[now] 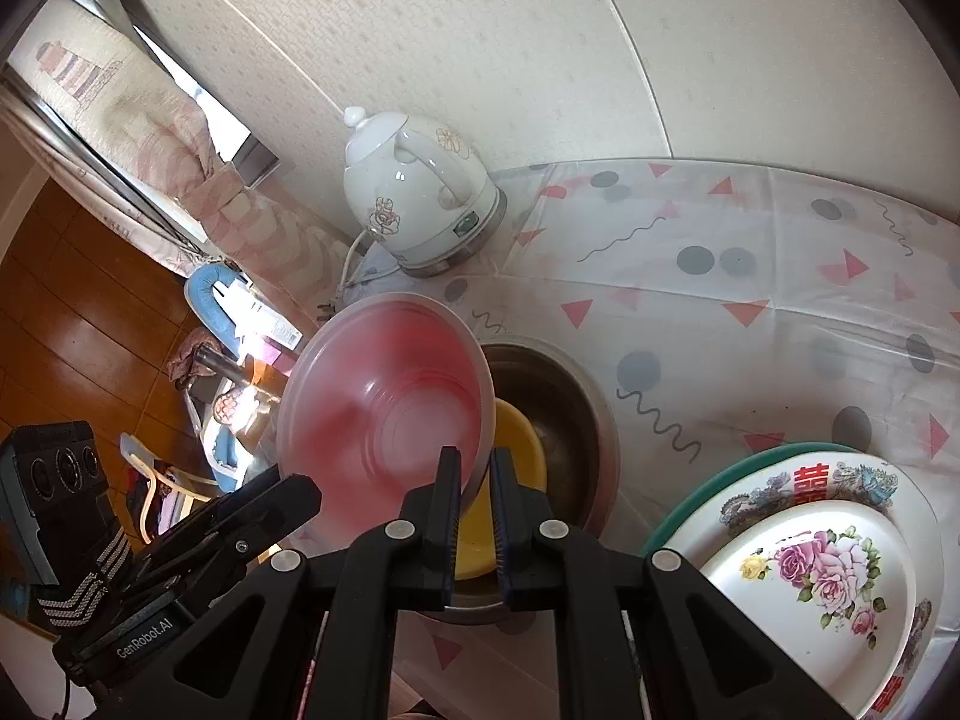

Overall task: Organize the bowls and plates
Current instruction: 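Lower the red bowl into the yellow bowl inside the steel bowl, then open the right gripper to release the red bowl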

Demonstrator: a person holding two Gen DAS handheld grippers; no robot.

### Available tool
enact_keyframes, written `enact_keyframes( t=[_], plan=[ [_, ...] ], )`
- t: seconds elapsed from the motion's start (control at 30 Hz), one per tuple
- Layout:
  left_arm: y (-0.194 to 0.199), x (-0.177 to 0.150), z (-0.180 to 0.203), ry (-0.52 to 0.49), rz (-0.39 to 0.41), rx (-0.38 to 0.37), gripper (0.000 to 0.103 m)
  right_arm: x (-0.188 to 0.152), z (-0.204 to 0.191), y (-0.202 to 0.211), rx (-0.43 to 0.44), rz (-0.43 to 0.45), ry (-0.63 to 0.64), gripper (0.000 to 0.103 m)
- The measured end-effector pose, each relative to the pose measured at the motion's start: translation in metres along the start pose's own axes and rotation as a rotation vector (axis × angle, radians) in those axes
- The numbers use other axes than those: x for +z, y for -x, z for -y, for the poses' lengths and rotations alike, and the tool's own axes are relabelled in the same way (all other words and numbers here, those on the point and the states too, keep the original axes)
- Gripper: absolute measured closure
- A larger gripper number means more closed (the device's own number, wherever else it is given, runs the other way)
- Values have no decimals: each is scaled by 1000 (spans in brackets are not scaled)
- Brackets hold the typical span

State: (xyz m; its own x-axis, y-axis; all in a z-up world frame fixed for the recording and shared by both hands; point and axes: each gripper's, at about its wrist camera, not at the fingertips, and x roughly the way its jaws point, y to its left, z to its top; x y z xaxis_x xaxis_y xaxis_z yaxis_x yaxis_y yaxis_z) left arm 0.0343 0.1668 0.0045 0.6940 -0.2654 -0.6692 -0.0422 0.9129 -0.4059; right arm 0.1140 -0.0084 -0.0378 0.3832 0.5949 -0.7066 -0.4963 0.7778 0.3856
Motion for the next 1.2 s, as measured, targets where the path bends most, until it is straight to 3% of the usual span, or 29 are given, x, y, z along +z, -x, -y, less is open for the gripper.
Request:
enact_keyframes(
  t=[0.47,0.87,1.2],
  plan=[
    [-25,-25,-30,96,-117,46,66,-21,-3,-38,-60,-130,34,91],
    [-51,-26,-27,94,-170,56,69,-15,6,-49,-149,-126,32,91],
    [-63,-15,-24,70,-153,87,69,-8,14,-55,-198,-123,32,91]
  ],
)
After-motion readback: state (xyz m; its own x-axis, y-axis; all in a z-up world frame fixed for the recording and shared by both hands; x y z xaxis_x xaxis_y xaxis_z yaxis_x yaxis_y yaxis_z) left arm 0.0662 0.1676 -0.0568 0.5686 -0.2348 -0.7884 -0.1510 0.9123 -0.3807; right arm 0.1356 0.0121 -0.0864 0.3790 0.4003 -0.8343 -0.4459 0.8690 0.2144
